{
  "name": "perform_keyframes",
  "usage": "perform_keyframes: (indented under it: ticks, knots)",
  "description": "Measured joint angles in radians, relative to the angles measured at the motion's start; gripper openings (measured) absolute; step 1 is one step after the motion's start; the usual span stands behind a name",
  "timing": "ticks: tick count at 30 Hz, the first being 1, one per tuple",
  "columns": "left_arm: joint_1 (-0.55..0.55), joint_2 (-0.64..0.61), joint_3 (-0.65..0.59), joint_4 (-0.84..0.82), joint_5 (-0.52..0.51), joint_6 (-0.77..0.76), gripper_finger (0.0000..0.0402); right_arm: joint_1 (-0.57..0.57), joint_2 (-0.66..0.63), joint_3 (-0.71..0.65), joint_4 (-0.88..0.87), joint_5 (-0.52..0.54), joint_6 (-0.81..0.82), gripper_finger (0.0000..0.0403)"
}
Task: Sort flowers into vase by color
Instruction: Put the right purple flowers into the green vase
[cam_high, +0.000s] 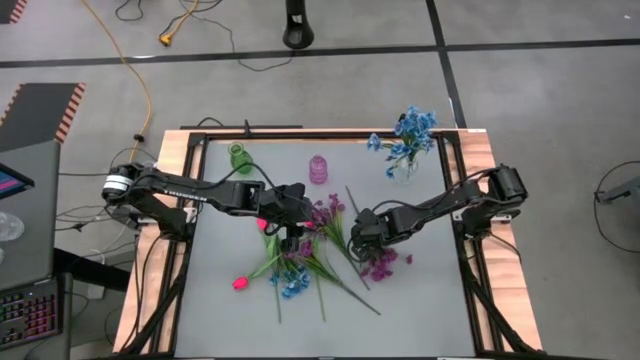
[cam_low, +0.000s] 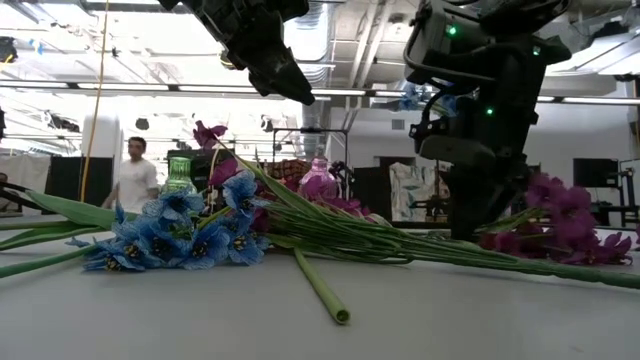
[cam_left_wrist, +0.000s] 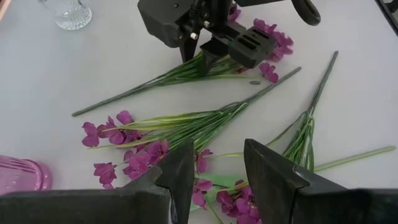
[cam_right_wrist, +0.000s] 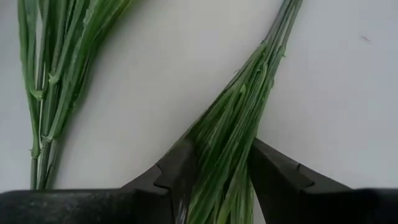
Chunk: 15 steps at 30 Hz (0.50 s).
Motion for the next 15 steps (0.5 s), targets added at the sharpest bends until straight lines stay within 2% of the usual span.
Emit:
perform_keyframes:
  ticks: [4,12,15]
  knots:
    - [0.0,0.0,0.0,0.0,0.0,-0.014,0.0128,0.0,0.0,0.001,0.003,-0.016,0.001,0.0144]
    - [0.001,0.0,0.0,0.0,-0.089,-0.024,0.0128,0.0,-0.013,0.002,-0.001,-0.03,-0.033,0.0042]
    - [0.001,0.0,0.0,0.001,-0.12,-0.03,0.0128,0.0,-0.021,0.018,-0.039,-0.041,-0.061,0.0034]
